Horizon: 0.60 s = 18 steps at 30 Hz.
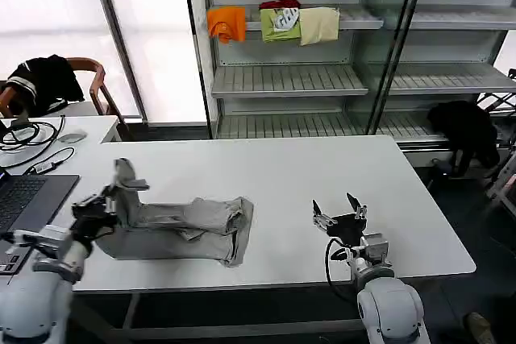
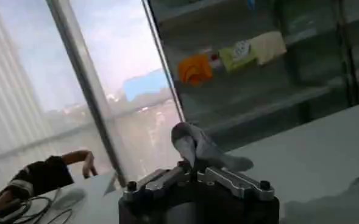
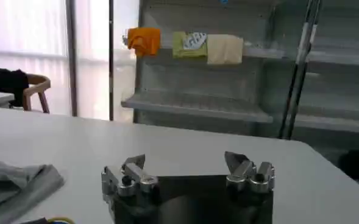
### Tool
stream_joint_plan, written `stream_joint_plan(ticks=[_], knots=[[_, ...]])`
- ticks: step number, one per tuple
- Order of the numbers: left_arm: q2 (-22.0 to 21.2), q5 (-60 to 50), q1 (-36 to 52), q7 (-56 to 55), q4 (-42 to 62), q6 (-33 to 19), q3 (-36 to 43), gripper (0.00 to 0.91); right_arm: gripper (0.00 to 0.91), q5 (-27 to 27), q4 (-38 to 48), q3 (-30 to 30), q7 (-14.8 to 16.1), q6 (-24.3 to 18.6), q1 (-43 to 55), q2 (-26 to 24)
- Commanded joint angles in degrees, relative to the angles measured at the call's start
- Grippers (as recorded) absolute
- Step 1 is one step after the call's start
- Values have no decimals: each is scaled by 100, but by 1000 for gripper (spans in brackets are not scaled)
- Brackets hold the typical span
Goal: Fold and organize the clothes.
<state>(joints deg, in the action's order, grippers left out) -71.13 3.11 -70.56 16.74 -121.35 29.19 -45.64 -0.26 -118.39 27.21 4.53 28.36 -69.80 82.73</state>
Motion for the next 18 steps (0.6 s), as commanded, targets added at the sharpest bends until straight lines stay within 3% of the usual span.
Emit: stream_joint_plan(ticks=[1, 16, 17, 18], knots=[[-670, -283, 261, -424, -562, 419, 2079, 0, 907, 51, 156, 62, 38, -97, -3, -35], [-925, -885, 245, -523, 86, 414, 2678, 20, 907, 70, 321, 38, 35, -200, 14, -19], [-953, -944, 243, -588, 167, 416, 2727, 101, 907, 74, 320, 35, 36, -200, 11, -20], [-979, -976, 236, -627, 199, 416, 2763, 907, 907, 80, 317, 20, 44, -201, 7, -20]])
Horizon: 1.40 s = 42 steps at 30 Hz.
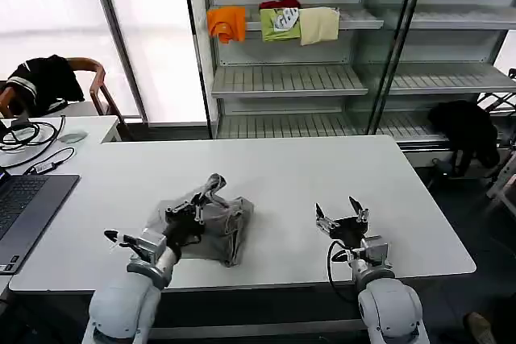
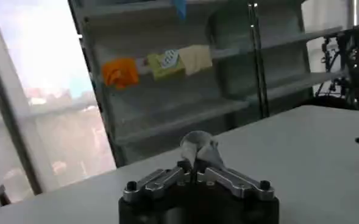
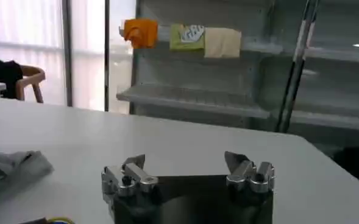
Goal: Fold and organize the clothes.
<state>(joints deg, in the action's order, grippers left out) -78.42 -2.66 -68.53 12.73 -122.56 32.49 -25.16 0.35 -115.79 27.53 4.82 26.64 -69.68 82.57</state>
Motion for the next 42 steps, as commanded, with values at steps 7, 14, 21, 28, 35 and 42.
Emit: stream_joint_plan(ticks=[7, 14, 21, 28, 35, 42], knots=[[-467, -675, 19, -349, 505, 82, 1139, 907, 907, 63, 19, -124, 23, -17, 29, 85], [-729, -716, -67, -431, 339, 72, 1492, 907, 907, 108, -20, -166, 28, -12, 28, 137], [-429, 24, 114, -605, -295, 69, 844, 907, 907, 108, -20, -158, 38, -50, -52, 136], [363, 1296, -1, -250, 257, 50, -1684, 907, 907, 73, -16, -153, 65, -69, -59, 103], [772, 2261, -172, -172, 1304, -73, -2494, 907, 907, 78, 120, -257, 69, -39, 62, 220], [640, 2234, -131, -160, 1614, -100, -2324, 907, 907, 78, 131, -251, 72, -21, 66, 236]])
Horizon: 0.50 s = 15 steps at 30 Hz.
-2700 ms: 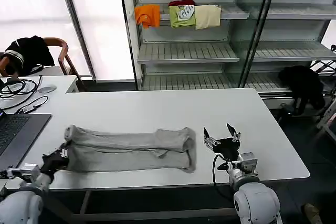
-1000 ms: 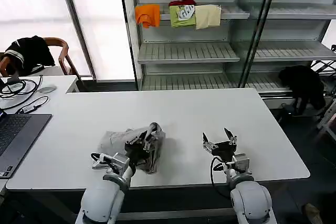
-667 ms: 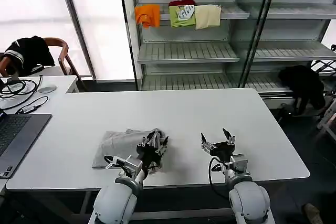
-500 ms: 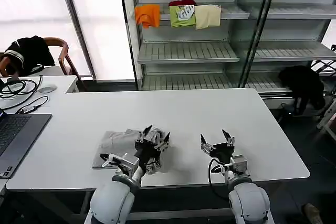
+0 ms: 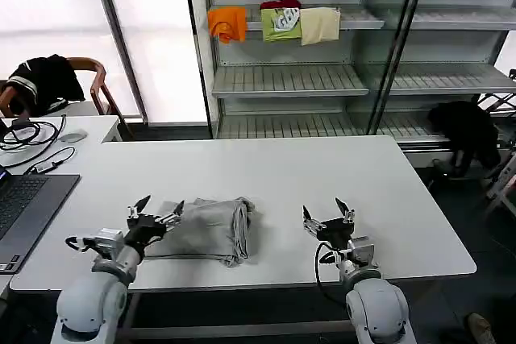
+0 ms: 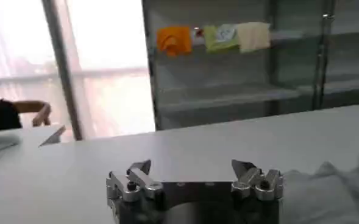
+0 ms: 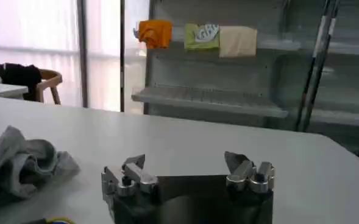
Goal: Fold and organize the clothes.
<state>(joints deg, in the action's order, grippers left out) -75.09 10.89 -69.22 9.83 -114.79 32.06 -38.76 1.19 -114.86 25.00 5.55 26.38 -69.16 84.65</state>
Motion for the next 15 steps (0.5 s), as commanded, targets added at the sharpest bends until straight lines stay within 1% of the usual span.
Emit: stream_joint_plan(ticks=[1, 7, 14, 15], knots=[[281, 885, -94, 158, 832, -54, -909, 907, 907, -10, 33, 17, -4, 6, 5, 13], [97, 1007, -169, 230, 717, 68, -677, 907, 907, -26, 33, 70, -5, -3, -37, -30], [-12, 744, -75, 218, 834, 76, -479, 907, 907, -51, 50, 56, -1, -10, -40, -6], [-23, 606, -75, 222, 865, 63, -433, 877, 907, -93, 57, 56, -3, -5, -39, -1]])
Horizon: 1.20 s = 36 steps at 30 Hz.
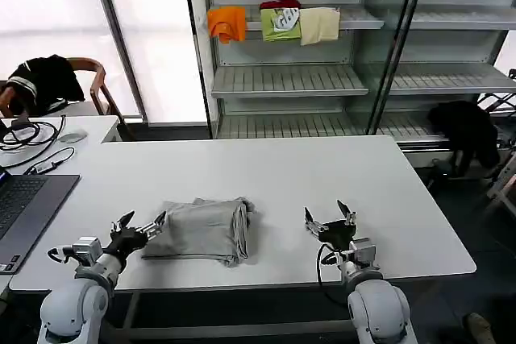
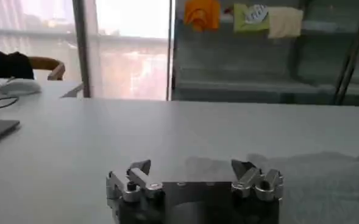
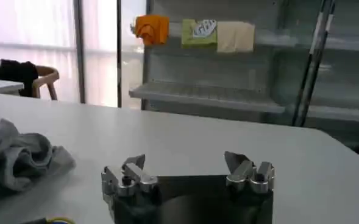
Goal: Fold and organize the clothes.
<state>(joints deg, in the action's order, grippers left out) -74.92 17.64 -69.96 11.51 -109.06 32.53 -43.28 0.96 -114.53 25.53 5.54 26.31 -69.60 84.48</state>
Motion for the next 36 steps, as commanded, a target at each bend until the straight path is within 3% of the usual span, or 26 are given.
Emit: stream_joint_plan(ticks=[1, 4, 5, 7, 10, 11, 12, 22, 28, 31, 36], knots=[[-50, -120, 3, 52, 319, 14, 35, 786, 907, -88, 30, 3, -4, 3, 9, 20], [-88, -285, 20, 43, 399, -10, 126, 675, 907, -193, 102, 6, -15, 4, 17, 42], [-99, -308, 22, 38, 407, -12, 144, 675, 907, -190, 115, 6, -12, -4, 18, 47], [-130, -327, 5, 41, 396, -20, 203, 393, 907, -194, 142, 0, -9, -12, 16, 54], [-164, -365, -25, 48, 365, -23, 279, 232, 907, -194, 162, -6, -7, -21, 19, 66], [-168, -366, -28, 51, 362, -22, 296, 60, 907, -193, 163, -6, -6, -20, 20, 69], [-182, -353, -36, 63, 350, -21, 316, 20, 907, -195, 167, -6, -7, -20, 22, 69], [-204, -45, -89, 105, 308, 47, 356, 20, 907, -241, 147, 29, -23, -17, 30, 62], [-193, -17, -92, 65, 182, -587, 182, 10, 907, -241, 141, 39, -34, -17, 28, 51], [-120, -726, 10, 154, -14, -791, -153, 0, 907, -243, 135, 42, -34, -17, 32, 43], [451, -2165, 289, 683, -238, -863, -1105, 10, 907, -253, 220, 45, -36, -50, 62, 25]])
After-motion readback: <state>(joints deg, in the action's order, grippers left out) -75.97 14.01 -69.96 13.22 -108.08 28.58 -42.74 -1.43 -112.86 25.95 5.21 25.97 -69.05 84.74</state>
